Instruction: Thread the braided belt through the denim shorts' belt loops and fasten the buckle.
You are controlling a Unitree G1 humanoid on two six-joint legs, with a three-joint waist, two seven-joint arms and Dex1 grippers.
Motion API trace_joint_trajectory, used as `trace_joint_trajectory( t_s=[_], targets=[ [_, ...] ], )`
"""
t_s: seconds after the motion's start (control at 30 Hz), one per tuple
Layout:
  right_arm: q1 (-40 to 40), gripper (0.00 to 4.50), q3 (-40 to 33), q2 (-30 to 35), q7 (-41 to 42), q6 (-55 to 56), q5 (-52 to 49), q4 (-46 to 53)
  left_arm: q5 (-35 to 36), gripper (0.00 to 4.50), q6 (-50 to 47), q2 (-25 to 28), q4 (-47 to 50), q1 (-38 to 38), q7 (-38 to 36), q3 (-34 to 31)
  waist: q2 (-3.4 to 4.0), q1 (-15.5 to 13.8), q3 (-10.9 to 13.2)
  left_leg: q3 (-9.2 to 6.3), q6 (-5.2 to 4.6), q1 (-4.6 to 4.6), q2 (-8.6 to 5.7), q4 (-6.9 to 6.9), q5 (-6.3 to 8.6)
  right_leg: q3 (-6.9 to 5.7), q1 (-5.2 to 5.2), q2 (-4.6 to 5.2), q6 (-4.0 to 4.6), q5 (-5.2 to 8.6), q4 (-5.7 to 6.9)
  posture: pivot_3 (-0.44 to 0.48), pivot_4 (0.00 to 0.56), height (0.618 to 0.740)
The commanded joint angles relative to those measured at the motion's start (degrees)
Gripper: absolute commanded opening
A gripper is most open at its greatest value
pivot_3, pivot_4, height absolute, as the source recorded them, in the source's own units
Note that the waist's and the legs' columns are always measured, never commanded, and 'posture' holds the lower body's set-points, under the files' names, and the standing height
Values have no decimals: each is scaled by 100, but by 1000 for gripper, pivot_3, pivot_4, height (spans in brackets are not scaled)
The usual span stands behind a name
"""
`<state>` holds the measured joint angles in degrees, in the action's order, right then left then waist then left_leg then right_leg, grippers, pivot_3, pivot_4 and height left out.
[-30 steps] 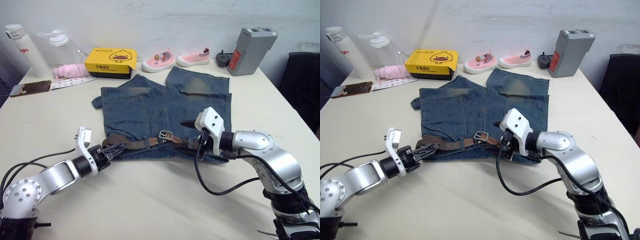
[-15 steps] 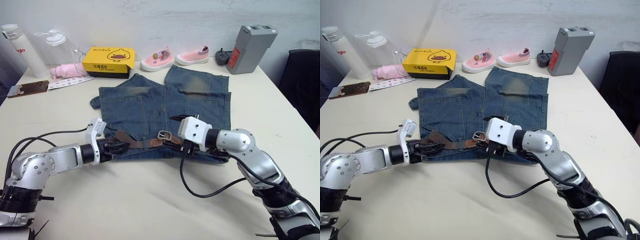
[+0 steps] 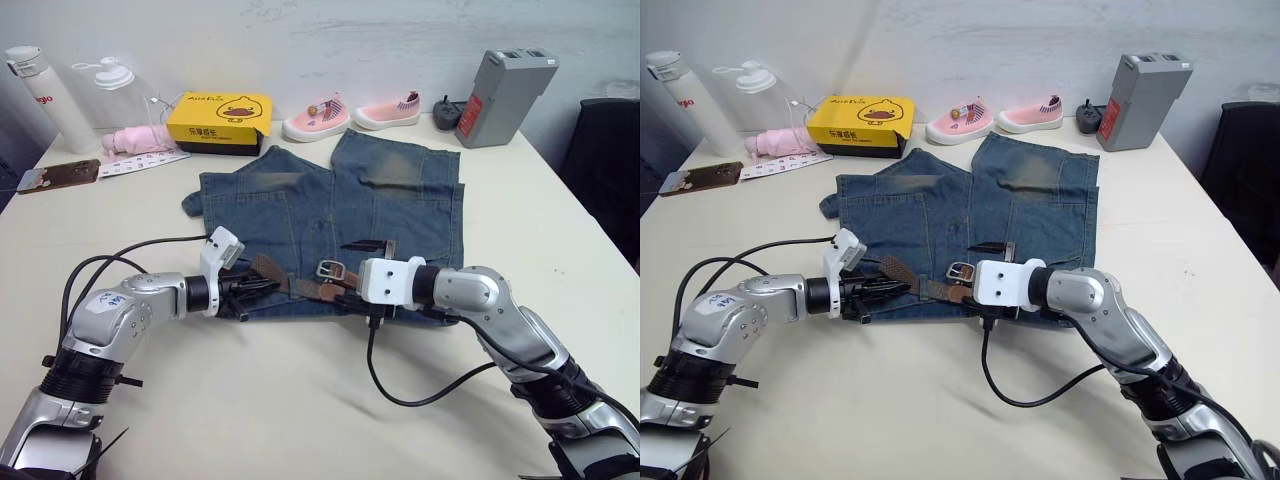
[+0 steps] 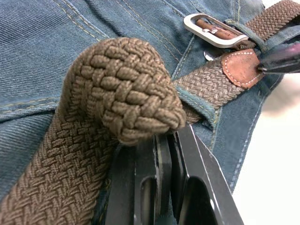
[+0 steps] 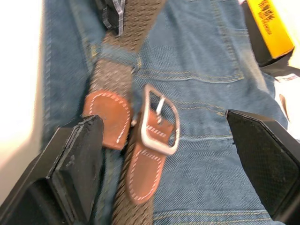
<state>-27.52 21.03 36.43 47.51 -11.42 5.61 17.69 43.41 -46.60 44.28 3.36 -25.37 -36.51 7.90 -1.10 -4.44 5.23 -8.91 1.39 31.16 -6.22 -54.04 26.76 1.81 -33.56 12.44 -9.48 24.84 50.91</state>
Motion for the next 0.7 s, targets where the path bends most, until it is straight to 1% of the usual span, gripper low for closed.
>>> trace_joint_trajectory(
  t_s=[0.03, 0.2, 0.3, 0.47, 0.57, 0.67, 0.7],
  targets=[
    [129, 4463, -98, 159, 179, 231, 22, 356, -495, 0, 244, -73, -169, -91, -399, 53, 0, -2, 0, 0, -3, 1, -1, 0, -1, 0, 1, 0, -6, -3, -2, 0, 150, 618],
    [287, 4463, -169, 307, 285, 413, 67, 572, -783, 0, 297, -195, -268, -104, -635, 25, 3, -1, 2, -1, -6, 0, 1, 0, -2, 0, 2, 1, -12, -6, -4, 0, 150, 618],
    [326, 4463, -130, 352, 39, 721, 488, 389, -952, 0, 321, -284, -323, -148, -760, 19, 2, -12, 2, -1, -10, 0, -2, 0, -4, -1, 5, 2, -16, -8, -5, 0, 150, 618],
    [256, 4463, -4, 228, -487, 1347, 1217, -78, -1125, 0, 298, -402, -387, -183, -910, -39, 1, -16, 1, 0, -14, -1, -7, 0, -8, 1, 5, 2, -20, -10, -2, 0, 150, 618],
    [305, 4463, 29, 136, -559, 1524, 1339, -140, -1210, 0, 282, -457, -407, -184, -953, -81, 1, -16, 1, -1, -8, -1, -5, 0, -11, 1, 4, 2, -20, -10, 2, 0, 150, 618],
    [323, 3648, 73, 71, -527, 1664, 1399, -153, -1277, 0, 253, -509, -411, -185, -985, -133, 0, -15, 0, -1, -10, -1, -5, -1, -11, 1, 4, 2, -20, -10, 4, 0, 150, 618],
    [325, 3107, 86, 60, -517, 1709, 1422, -160, -1299, 0, 242, -525, -411, -185, -994, -148, 0, -17, 0, -2, -11, -1, -6, -1, -12, 1, 4, 1, -20, -11, 5, 0, 150, 618]
  ],
)
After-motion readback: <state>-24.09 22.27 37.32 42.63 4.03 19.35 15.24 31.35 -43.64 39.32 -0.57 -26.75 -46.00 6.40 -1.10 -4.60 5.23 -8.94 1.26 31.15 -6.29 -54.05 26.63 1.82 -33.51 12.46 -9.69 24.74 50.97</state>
